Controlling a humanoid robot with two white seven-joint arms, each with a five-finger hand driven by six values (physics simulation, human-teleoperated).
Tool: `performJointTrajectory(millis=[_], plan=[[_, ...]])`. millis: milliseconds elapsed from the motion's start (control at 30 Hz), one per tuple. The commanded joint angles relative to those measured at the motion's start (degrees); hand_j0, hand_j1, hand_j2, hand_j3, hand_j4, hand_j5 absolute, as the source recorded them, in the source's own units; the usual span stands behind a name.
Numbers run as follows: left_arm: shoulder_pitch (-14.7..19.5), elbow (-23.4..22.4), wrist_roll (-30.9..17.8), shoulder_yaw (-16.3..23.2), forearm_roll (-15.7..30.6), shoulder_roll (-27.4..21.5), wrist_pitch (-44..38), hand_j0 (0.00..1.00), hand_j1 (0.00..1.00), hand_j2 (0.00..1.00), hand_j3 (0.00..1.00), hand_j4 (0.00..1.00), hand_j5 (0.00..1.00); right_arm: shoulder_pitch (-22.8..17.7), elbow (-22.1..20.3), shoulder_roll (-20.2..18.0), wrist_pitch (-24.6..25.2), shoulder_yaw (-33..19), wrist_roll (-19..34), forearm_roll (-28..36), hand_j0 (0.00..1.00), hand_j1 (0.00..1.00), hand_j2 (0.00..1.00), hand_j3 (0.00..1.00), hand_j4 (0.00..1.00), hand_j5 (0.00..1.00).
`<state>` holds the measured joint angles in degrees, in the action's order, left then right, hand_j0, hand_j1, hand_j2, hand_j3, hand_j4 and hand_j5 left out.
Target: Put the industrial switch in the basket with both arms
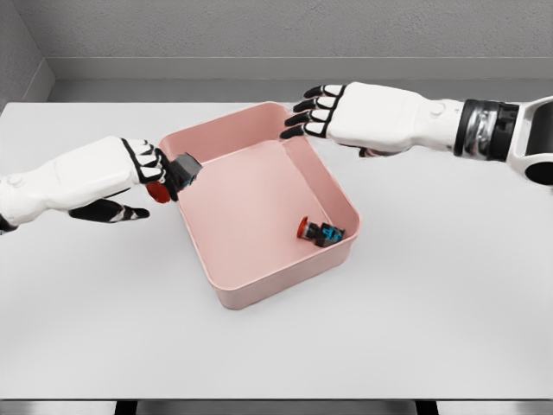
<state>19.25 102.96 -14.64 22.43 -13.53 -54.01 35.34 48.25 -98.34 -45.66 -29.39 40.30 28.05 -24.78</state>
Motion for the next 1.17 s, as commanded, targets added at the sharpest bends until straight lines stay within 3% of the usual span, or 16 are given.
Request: performJointTrajectory(millis=[0, 100, 233, 267, 333, 367, 600, 767, 900, 1000, 1133], plan=[[0.09, 0.05, 0.23, 0.6, 1.67, 0.66, -0.34, 0.47, 0.47, 0.47, 0.47, 0.47, 0.47, -0.18, 1.48, -7.94, -1.28, -3.03, -0.19, 5.0, 1.0, 1.0, 1.0, 1.0, 1.0, 1.0], [2.28, 0.05, 0.14, 2.97, 1.31, 1.71, -0.34, 0.47, 0.47, 0.47, 0.47, 0.47, 0.47, -1.93, 8.51, -14.27, -5.61, -3.04, -0.19, 13.43, 1.0, 1.0, 1.0, 1.0, 1.0, 1.0], [4.04, 0.05, 0.14, 4.46, 1.31, 2.59, -0.34, 0.47, 0.47, 0.47, 0.47, 0.47, 0.47, -5.36, 11.42, -15.24, -5.61, -1.63, -0.19, 16.34, 1.0, 1.0, 1.0, 1.0, 1.0, 1.0], [4.13, 0.05, 0.14, 4.64, 1.31, 2.77, -0.34, 0.52, 0.52, 0.52, 0.52, 0.52, 0.52, -5.45, 11.33, -15.16, -5.61, 0.56, -0.28, 16.34, 1.0, 1.0, 1.0, 1.0, 1.0, 1.0], [4.22, 0.05, 0.31, 4.55, 1.49, 2.86, -0.34, 0.91, 0.91, 0.91, 0.91, 0.91, 0.91, -5.45, 11.15, -15.68, -5.61, 3.29, -3.27, 16.34, 1.0, 1.0, 1.0, 1.0, 1.0, 1.0], [4.22, 0.05, 0.49, 4.46, 1.58, 2.86, -0.34, 0.99, 0.99, 0.99, 0.99, 0.99, 0.99, -5.45, 11.06, -15.77, -5.61, 4.35, -4.23, 16.34, 1.0, 1.0, 1.0, 1.0, 1.0, 1.0], [4.04, -0.92, 0.75, 3.67, 2.02, 2.42, -0.34, 1.0, 1.0, 1.0, 1.0, 1.0, 1.0, -5.89, 11.33, -15.59, -5.61, 4.43, -4.67, 16.43, 1.0, 1.0, 1.0, 1.0, 1.0, 1.0], [3.34, -5.14, 0.67, 1.91, 2.1, -0.3, -0.34, 1.0, 1.0, 1.0, 1.0, 1.0, 1.0, -6.16, 11.33, -15.59, -5.61, 4.43, -4.67, 16.34, 1.0, 1.0, 1.0, 1.0, 1.0, 1.0], [-1.23, -8.92, 0.49, -2.65, 2.1, -1.98, -0.34, 1.0, 1.0, 1.0, 1.0, 1.0, 1.0, -6.51, 11.24, -15.59, -5.61, 4.43, -4.67, 16.34, 1.0, 1.0, 1.0, 1.0, 1.0, 1.0], [-1.58, -13.4, 0.49, -3.62, 2.1, -2.15, -0.34, 1.0, 1.0, 1.0, 1.0, 1.0, 1.0, -6.51, 11.24, -15.59, -5.61, 4.43, -4.67, 16.34, 1.0, 1.0, 1.0, 1.0, 1.0, 1.0], [-1.67, -14.02, 0.49, -3.89, 2.19, -3.03, -0.34, 1.0, 1.0, 1.0, 1.0, 1.0, 1.0, -6.59, 11.33, -15.59, -5.61, 4.43, -4.67, 16.34, 1.0, 1.0, 1.0, 1.0, 1.0, 1.0]])
